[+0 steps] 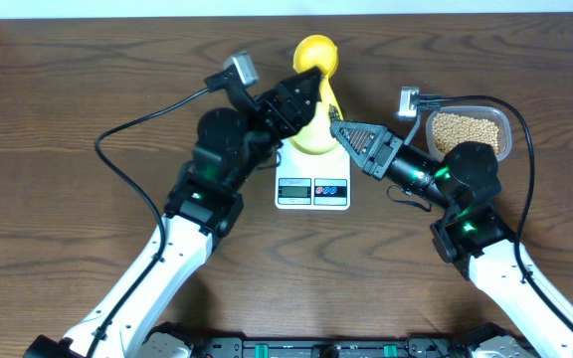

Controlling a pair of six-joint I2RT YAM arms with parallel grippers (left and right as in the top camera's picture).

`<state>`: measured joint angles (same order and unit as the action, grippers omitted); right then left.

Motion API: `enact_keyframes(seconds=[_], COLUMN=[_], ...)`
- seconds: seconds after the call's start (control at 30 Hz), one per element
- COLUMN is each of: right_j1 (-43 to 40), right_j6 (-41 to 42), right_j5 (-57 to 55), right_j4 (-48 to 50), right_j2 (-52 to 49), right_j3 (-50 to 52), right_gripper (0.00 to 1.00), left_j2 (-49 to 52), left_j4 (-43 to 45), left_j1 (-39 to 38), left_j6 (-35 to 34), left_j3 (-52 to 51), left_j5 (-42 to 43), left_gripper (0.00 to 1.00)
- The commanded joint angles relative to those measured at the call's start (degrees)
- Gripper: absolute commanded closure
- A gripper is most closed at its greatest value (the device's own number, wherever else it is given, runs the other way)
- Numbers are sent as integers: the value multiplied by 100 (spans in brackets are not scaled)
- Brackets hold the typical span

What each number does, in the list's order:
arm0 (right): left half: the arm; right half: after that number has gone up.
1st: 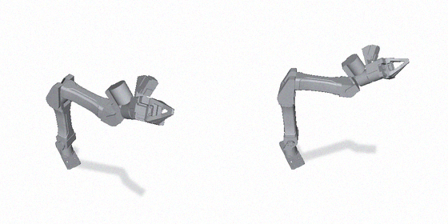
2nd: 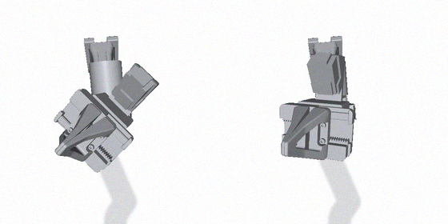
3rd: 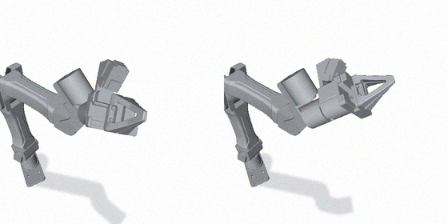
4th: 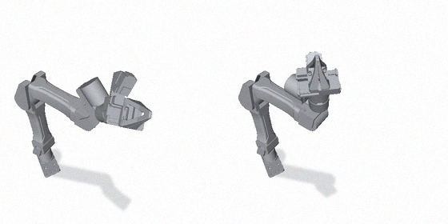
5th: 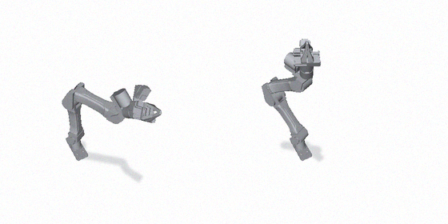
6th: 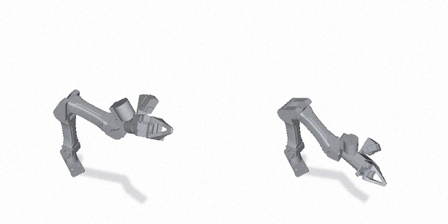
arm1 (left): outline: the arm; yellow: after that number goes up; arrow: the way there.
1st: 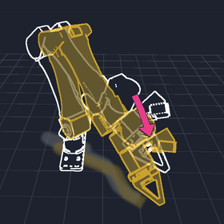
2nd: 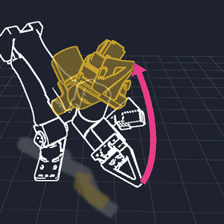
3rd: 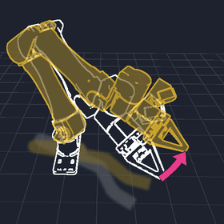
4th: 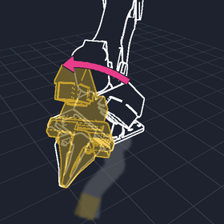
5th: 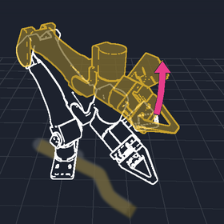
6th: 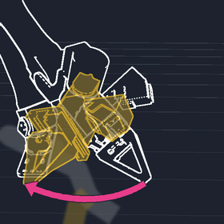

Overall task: Scoop item into bowl and weigh 50g on scale
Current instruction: 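Close the right gripper on the scoop handle beside the left gripper, then open the left gripper and release the scoop to the right gripper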

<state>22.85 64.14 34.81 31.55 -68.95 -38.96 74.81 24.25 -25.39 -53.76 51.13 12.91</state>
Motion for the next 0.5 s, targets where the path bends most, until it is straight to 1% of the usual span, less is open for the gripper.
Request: enact_keyframes(seconds=[0.0, 0.07, 0.1, 0.27, 0.37, 0.47], right_j1=[28, 28, 28, 28, 28, 39], right_j6=[-881, -1062, -1182, -1794, -2164, -2430], right_j5=[61, 125, 197, 378, 417, 417], right_j4=[-210, -267, -262, -326, -439, -481], right_j2=[4, 4, 4, 4, 4, 4], right_j3=[-68, -68, -68, -68, -68, -68], right_gripper=[98, 98, 98, 98, 99, 98], left_j2=[-11, -11, -11, -11, -11, -11], left_j4=[-109, -149, -149, -149, -151, -179], left_j1=[166, 203, 203, 203, 203, 203], left_j6=[140, 140, 142, 142, 142, 142], left_j3=[63, 63, 63, 63, 63, 63], left_j5=[-52, -52, -52, -57, -57, -57], left_gripper=[27, 28, 30, 49, 58, 64])
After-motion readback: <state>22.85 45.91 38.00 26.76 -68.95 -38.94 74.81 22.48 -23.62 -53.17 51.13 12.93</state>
